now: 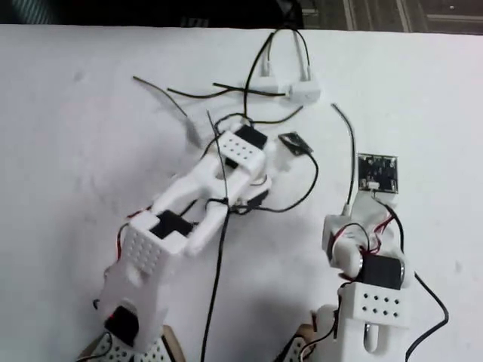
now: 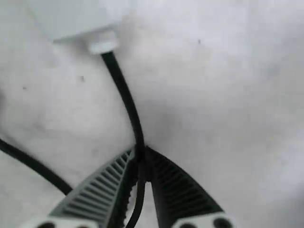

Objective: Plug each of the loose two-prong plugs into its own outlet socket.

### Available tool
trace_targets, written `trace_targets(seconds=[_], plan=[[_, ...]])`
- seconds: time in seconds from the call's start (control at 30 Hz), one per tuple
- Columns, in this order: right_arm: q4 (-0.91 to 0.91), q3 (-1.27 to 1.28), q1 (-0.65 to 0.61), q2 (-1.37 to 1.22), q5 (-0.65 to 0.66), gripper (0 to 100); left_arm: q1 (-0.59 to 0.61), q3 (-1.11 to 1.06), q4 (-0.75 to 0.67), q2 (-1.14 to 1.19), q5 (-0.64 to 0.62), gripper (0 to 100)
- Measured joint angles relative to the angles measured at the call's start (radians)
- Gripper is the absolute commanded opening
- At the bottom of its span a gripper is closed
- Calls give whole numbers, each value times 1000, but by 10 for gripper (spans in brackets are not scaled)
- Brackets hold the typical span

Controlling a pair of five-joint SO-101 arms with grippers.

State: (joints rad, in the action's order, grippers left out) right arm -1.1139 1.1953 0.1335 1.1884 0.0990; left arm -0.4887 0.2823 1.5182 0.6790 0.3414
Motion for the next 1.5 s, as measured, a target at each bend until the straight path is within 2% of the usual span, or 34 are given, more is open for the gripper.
trace_targets(seconds=[0.23, 0.4, 0.5, 0.7, 0.8, 1.0, 1.27, 1.4, 1.5], plan=[[0, 0, -2, 0, 0, 17, -2, -31, 147, -75, 6, 21], [0, 0, 3, 0, 0, 17, 8, -190, 178, -249, 64, 21], [0, 6, 3, 0, 0, 17, 48, -331, 147, -361, 80, 21], [0, 18, -12, 0, 0, 17, 135, -644, -26, -523, 181, 25], [0, 18, -25, 2, 0, 17, 157, -758, -87, -588, 224, 72], [0, 18, -25, 2, 0, 17, 160, -887, -107, -770, 241, 205], [0, 18, -26, 2, 0, 17, 169, -1023, -101, -1132, 233, 241], [29, 18, -103, 2, 0, 17, 242, -1076, -89, -1295, 213, 242], [95, 18, -186, 2, 0, 17, 365, -1123, -123, -1392, 210, 243]])
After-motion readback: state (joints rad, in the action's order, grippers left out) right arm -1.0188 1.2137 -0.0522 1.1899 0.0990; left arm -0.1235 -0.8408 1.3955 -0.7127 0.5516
